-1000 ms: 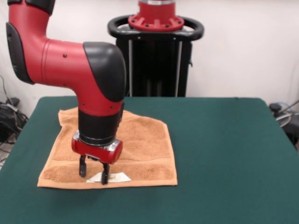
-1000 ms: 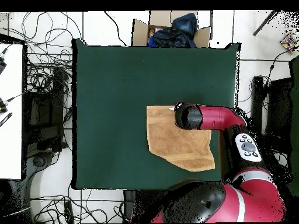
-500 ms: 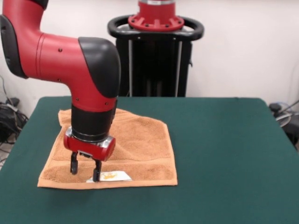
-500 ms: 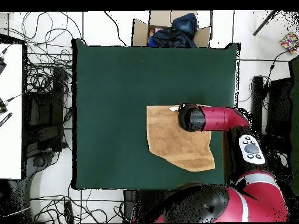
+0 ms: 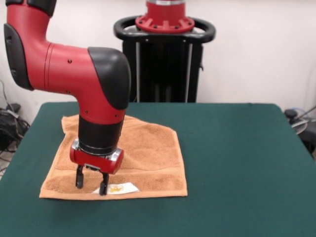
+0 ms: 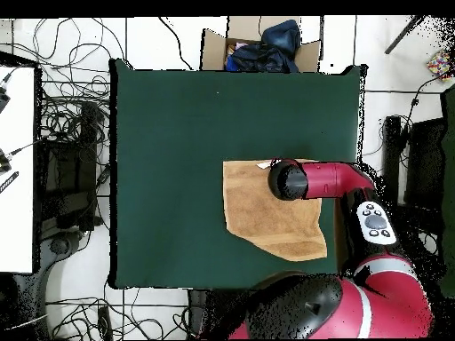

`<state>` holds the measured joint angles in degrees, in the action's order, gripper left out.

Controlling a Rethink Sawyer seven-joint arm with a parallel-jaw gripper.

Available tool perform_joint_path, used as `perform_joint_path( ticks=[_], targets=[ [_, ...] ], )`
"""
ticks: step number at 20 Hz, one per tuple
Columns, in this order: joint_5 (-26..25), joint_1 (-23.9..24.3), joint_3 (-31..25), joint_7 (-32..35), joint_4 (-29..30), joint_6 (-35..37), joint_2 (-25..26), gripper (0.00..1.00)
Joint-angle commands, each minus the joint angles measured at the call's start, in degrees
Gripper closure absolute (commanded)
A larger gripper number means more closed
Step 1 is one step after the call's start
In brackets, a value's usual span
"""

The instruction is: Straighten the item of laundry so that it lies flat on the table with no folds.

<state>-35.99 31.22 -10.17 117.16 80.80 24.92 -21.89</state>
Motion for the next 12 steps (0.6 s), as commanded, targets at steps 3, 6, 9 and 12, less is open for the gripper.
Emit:
perform_joint_path(
  ticks=[3, 6, 9, 12],
  targets=[
    [-2.95, 1.49, -1.83, -7.32, 4.63, 3.21, 3.14, 0.00],
    [-2.42, 2.38, -2.80, -8.38, 6.00, 3.93, 1.03, 0.00],
    [-2.22, 3.01, -3.34, -8.44, 6.76, 3.80, 0.30, 0.00],
    [-1.78, 4.04, -4.35, -9.09, 7.31, 4.10, 0.18, 0.00]
  ],
)
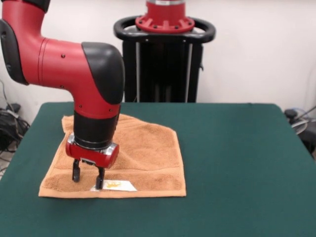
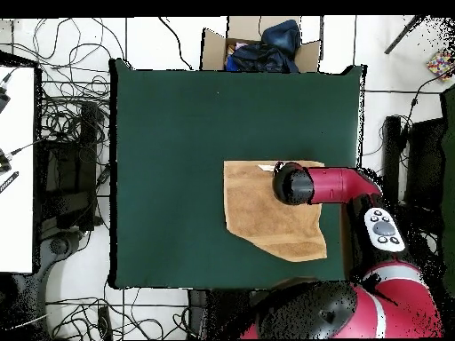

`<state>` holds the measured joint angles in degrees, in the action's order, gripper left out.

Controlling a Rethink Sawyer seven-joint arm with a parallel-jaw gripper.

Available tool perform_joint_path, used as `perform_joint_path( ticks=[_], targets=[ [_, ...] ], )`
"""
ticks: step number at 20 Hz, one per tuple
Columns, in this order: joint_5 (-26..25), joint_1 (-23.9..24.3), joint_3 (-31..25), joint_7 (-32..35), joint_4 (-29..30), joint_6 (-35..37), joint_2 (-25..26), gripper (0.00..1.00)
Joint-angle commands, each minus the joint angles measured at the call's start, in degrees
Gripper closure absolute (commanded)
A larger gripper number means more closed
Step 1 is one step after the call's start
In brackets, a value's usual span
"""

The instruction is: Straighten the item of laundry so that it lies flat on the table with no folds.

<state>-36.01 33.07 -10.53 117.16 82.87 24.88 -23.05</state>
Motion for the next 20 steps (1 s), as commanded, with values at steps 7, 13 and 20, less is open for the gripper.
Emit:
perform_joint_path(
  ticks=[7, 13, 20],
  targets=[
    [-1.99, 3.04, -4.39, -8.98, 5.98, 3.96, 1.15, 0.00],
    [-1.09, 3.74, -5.12, -8.81, 8.13, 4.94, -1.26, 0.00],
    [-8.89, -4.63, 4.44, 4.34, 2.76, -11.44, 3.57, 0.00]
  ],
)
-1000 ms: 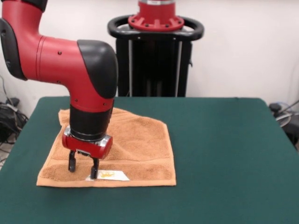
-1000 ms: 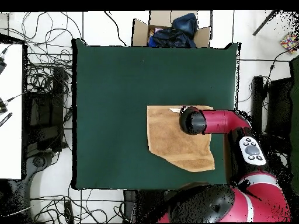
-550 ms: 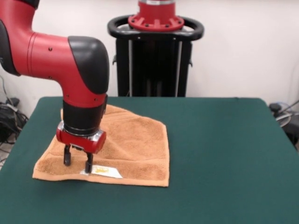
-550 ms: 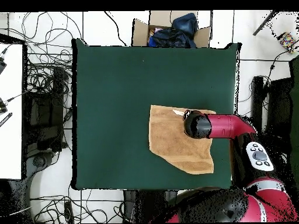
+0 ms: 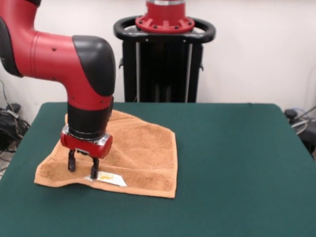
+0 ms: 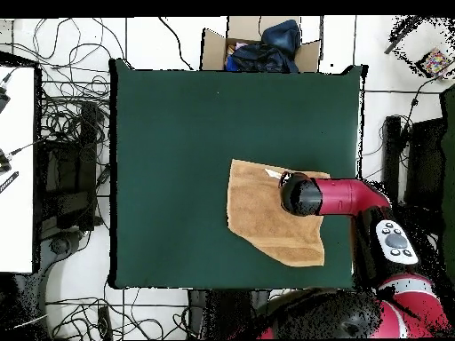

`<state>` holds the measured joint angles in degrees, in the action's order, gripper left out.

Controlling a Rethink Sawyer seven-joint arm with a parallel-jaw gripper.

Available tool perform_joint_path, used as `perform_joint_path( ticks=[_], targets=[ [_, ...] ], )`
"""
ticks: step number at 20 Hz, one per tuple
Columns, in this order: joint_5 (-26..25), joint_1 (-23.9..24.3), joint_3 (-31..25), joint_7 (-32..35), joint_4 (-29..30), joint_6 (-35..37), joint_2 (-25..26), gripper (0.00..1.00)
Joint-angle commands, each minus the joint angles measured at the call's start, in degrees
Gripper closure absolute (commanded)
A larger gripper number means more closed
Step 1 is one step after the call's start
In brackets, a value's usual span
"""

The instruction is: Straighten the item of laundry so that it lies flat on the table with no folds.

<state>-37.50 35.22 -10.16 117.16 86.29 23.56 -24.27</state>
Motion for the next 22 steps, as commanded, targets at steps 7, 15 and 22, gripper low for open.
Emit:
perform_joint_path(
  ticks=[7, 15, 22],
  targets=[
    [-4.59, -20.70, 20.07, 17.70, -10.32, -21.89, 17.00, 0.00],
    [6.51, -26.99, 29.51, 17.12, -12.47, -27.04, 24.46, 0.00],
    [13.71, -25.97, 30.44, 11.98, -14.36, -35.34, 28.57, 0.00]
  ],
)
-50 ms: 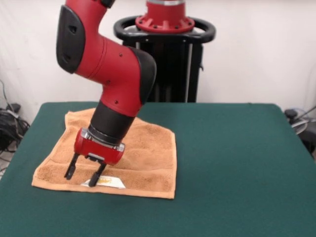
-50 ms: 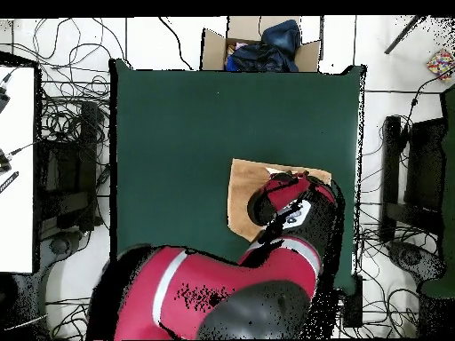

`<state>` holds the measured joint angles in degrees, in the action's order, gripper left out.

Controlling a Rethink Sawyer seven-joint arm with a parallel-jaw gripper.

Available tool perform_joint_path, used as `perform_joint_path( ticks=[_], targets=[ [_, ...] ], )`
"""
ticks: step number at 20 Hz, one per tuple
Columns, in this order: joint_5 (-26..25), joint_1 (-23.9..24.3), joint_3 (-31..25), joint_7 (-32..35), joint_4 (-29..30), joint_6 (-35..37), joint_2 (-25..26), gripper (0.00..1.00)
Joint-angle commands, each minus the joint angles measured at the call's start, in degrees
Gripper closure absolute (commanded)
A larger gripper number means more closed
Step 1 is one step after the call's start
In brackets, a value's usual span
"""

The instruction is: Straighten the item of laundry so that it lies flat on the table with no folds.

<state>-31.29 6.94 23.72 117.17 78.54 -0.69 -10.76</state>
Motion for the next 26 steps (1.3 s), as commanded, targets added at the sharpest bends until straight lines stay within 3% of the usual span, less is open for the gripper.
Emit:
perform_joint_path(
  ticks=[1, 5, 14, 22, 26],
  targets=[
    [7.55, 3.53, -5.09, 10.72, -6.93, -12.08, 15.19, 0.00],
    [8.08, 5.18, -8.09, 8.89, -7.44, -13.70, 15.86, 0.00],
    [11.68, 5.51, -8.22, 6.93, -11.00, -16.59, 19.85, 0.00],
    [13.26, 4.70, -7.16, 5.97, -11.47, -15.24, 20.41, 0.00],
    [7.86, 9.05, -14.30, 3.58, -9.53, -5.00, 15.77, 0.00]
  ],
)
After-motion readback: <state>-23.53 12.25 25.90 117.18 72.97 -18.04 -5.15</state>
